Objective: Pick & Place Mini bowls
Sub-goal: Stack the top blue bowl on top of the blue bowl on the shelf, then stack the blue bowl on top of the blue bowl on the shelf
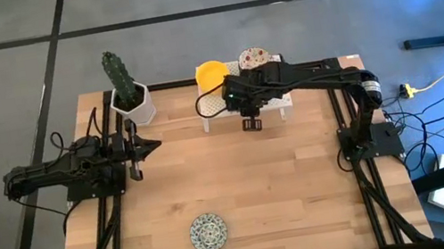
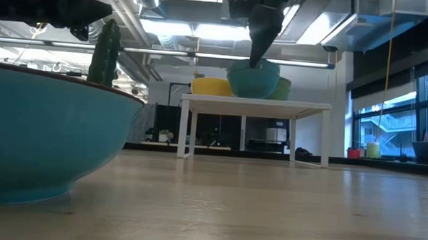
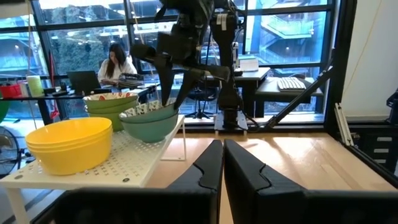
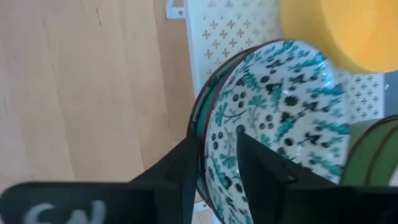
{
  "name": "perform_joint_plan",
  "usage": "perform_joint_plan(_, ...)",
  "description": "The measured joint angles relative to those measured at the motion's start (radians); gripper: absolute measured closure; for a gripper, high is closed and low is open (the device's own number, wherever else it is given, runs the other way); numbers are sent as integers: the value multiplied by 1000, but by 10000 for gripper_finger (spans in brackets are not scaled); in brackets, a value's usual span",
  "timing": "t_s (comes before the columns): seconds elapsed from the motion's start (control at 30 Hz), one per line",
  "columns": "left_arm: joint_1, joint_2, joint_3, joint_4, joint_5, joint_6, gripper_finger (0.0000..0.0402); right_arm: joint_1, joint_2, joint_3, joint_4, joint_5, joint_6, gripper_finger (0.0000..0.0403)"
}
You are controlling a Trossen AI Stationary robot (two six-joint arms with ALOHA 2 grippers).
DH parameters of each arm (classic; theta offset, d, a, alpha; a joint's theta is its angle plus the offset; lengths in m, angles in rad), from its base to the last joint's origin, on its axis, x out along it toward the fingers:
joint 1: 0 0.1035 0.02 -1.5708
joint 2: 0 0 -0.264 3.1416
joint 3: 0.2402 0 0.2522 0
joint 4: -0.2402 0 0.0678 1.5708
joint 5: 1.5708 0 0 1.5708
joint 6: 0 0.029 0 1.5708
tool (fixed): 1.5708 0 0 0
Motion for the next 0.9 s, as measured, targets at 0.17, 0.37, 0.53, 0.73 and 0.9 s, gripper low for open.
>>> perform_joint_plan(0.17, 0, 0, 0, 0, 0, -9, 390, 0, -1, 68, -38, -2, -2, 286)
perform_joint_plan(0.37, 0, 0, 0, 0, 0, -11, 392, 26, -6, 206, -118, -49, 27, 285)
perform_joint_plan(0.53, 0, 0, 0, 20, -2, 12, 392, 49, -6, 285, -168, 53, 46, 288)
perform_joint_plan(0.73, 0, 0, 0, 41, 0, 15, 390, 109, -31, 305, -170, 49, 19, 319)
perform_joint_plan(0.9, 0, 0, 0, 7, 0, 43, 395, 197, -209, 309, -43, -11, -109, 383)
